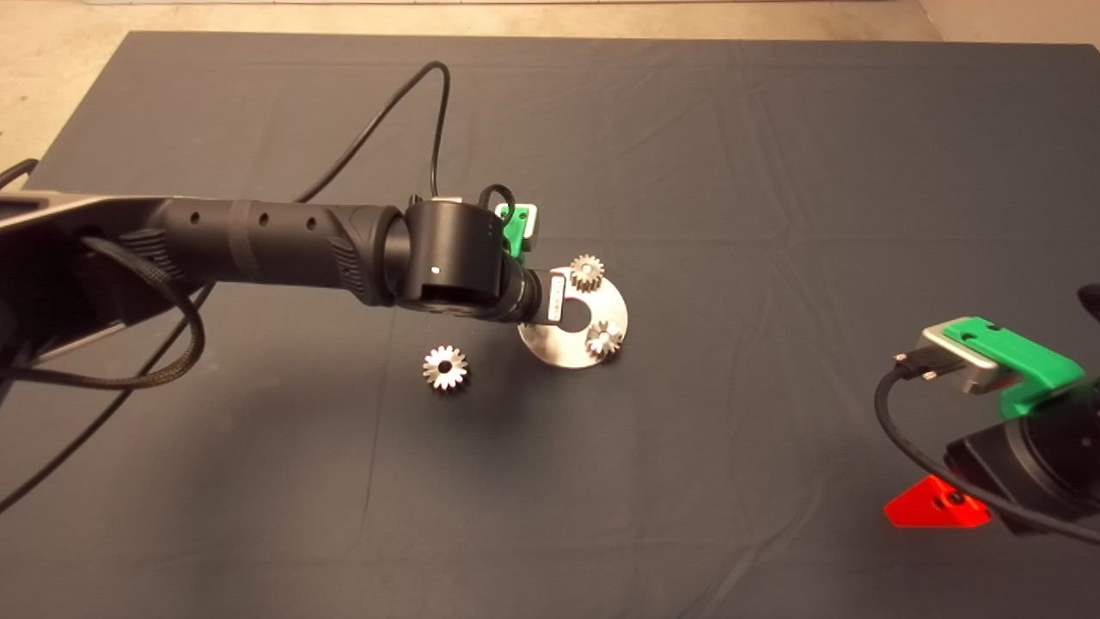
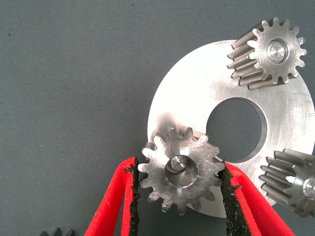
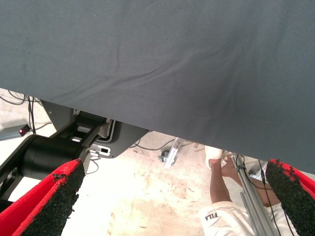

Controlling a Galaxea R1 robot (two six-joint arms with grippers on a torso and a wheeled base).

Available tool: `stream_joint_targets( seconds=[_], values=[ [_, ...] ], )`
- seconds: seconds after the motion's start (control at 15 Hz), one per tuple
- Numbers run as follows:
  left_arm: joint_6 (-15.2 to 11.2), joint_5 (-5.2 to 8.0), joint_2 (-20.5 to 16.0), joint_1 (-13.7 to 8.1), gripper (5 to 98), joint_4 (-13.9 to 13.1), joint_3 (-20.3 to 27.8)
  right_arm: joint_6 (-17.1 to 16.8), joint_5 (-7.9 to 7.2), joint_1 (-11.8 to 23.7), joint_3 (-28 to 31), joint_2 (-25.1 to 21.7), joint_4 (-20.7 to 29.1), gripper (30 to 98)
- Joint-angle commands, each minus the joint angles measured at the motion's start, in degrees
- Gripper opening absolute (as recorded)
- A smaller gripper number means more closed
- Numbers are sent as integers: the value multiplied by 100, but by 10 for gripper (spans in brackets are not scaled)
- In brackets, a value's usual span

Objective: Remove an incorrectly installed larger gear and replace it with the correct smaller gear

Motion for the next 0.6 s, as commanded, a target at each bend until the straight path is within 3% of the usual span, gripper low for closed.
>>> stream_joint_targets(
  seconds=[0.0,0.53],
  values=[
    [36,10,9,-80,347,151,-6,4,-716,81,9,9,-149,977],
    [36,80,-26,-79,346,168,40,4,-716,81,17,9,-149,977]
  ],
)
